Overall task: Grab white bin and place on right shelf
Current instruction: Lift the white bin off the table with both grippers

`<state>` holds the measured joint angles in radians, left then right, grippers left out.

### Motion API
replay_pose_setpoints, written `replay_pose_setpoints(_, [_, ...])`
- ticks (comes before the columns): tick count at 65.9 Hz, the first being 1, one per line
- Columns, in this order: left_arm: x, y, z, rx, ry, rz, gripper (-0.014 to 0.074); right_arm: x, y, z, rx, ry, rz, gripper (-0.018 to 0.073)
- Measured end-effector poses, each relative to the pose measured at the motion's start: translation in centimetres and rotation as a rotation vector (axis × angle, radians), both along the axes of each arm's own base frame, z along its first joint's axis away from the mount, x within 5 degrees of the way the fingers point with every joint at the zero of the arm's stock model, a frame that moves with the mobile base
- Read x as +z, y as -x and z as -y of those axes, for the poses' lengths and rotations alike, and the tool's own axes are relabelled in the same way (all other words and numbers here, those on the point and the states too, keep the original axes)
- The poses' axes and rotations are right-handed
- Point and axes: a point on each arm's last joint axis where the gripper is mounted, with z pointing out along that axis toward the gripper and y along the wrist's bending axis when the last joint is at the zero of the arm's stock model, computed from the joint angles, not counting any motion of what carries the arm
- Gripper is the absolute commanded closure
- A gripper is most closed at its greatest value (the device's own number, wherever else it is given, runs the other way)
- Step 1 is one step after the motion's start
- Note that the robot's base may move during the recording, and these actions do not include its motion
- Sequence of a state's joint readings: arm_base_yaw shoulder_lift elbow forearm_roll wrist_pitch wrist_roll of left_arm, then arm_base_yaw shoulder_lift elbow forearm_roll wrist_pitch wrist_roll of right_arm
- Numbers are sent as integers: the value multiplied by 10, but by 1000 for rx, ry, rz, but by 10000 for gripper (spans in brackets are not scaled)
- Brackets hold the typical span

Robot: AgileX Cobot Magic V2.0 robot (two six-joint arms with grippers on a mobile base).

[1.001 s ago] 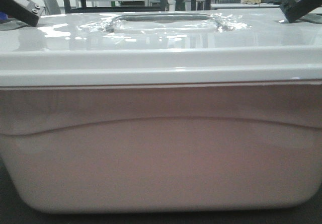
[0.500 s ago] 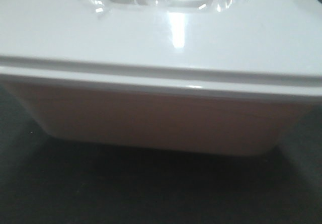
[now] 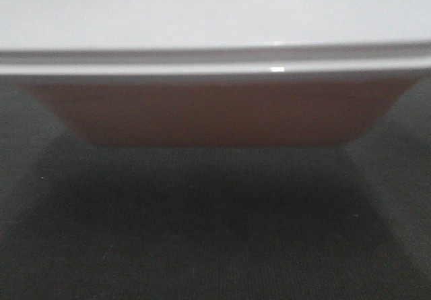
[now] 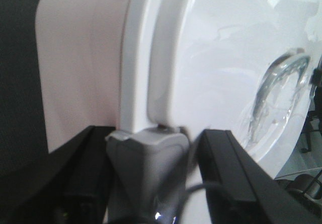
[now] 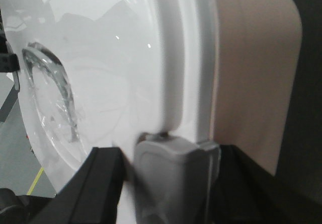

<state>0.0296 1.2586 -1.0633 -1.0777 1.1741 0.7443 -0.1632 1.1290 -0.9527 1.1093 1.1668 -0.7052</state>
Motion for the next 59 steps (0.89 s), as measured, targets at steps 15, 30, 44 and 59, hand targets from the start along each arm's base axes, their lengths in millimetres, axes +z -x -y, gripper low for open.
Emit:
replay_pose_setpoints(15, [14, 14, 0, 1, 0, 59, 355, 22, -3, 1, -6, -3, 78, 135])
replay_pose_setpoints(30, [20, 20, 0, 6, 5, 87, 355, 24, -3, 1, -8, -6, 87, 135])
replay_pose_setpoints(44, [22, 18, 1, 25, 28, 98, 355, 25, -1, 1, -8, -6, 94, 135])
replay_pose_setpoints(59, [25, 18, 2, 33, 65, 114, 356, 34, 9, 0, -22, 2, 139, 135])
